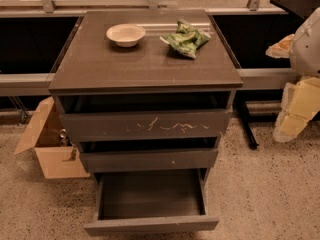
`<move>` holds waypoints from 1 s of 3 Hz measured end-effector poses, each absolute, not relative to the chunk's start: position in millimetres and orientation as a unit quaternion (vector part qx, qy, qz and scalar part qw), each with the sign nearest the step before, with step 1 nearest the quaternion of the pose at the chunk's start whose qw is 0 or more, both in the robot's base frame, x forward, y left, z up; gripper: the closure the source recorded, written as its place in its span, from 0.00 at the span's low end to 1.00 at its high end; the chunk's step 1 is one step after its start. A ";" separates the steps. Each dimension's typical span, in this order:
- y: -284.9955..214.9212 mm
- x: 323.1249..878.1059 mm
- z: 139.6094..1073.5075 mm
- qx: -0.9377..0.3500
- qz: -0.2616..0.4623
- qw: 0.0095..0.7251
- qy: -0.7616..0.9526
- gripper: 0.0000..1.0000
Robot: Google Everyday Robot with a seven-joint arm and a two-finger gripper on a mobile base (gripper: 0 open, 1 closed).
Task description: Close bottom drawer
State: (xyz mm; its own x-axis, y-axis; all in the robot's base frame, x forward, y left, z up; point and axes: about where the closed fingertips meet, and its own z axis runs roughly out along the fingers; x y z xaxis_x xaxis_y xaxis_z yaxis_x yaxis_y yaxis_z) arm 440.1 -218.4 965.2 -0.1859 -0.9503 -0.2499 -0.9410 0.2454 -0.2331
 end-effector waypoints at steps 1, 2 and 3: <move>-215.3 445.1 932.6 -0.629 0.006 0.171 0.758 0.00; -204.1 450.0 872.4 -0.642 0.055 0.168 0.747 0.00; -194.0 450.3 830.8 -0.644 0.093 0.163 0.742 0.00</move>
Offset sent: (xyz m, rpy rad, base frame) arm 0.0132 0.0166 -0.1279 0.1230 0.1189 0.1273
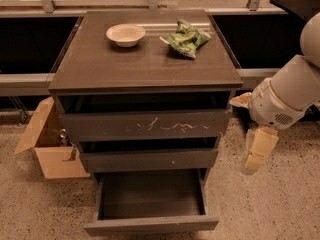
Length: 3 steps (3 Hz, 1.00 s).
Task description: Close bottom drawer
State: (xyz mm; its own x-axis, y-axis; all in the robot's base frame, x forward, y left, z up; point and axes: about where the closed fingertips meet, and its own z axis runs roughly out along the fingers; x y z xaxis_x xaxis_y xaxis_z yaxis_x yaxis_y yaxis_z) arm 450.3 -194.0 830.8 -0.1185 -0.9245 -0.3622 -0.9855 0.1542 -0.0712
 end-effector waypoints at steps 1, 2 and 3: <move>-194.0 450.3 830.6 -0.644 0.094 0.163 0.742 0.00; -185.9 446.8 790.9 -0.661 0.113 0.152 0.726 0.00; -171.9 437.9 727.6 -0.682 0.152 0.144 0.701 0.00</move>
Offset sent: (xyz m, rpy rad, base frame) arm -0.0088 0.0188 -0.1082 0.0363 0.0930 0.1443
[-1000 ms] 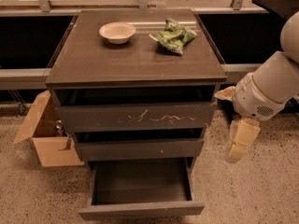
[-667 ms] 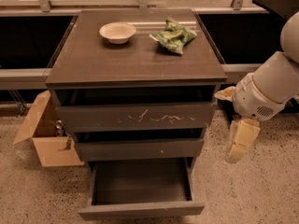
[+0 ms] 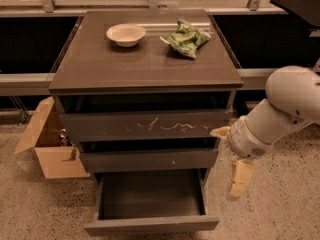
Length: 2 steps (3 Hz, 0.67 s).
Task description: Close bottom drawer
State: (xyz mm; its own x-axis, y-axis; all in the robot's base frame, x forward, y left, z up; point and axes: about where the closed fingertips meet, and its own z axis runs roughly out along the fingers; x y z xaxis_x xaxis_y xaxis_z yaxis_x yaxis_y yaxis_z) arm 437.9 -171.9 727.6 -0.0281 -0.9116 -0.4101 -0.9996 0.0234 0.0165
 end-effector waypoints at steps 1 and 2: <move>-154.4 429.0 674.3 -0.702 0.193 0.146 0.670 0.00; -130.1 419.3 598.9 -0.699 0.259 0.157 0.648 0.00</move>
Offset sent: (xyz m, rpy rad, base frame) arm -0.0220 0.0607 -0.1851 0.2782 0.1431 0.1505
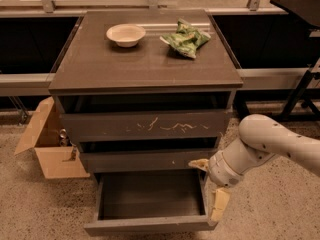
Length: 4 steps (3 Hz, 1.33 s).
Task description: Close bottom drawer
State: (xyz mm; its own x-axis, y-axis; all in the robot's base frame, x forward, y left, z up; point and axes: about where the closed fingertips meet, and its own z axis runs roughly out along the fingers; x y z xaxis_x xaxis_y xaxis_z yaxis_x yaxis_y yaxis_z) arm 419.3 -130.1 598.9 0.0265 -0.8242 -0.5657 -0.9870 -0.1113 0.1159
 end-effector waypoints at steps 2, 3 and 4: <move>-130.4 417.6 569.9 -0.704 0.264 0.151 0.642 0.00; -135.6 411.6 509.9 -0.709 0.274 0.142 0.634 0.00; -139.6 407.0 450.7 -0.715 0.278 0.133 0.627 0.00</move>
Offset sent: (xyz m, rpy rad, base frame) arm -0.0028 -0.0023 -0.0836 -0.0014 0.0245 0.0547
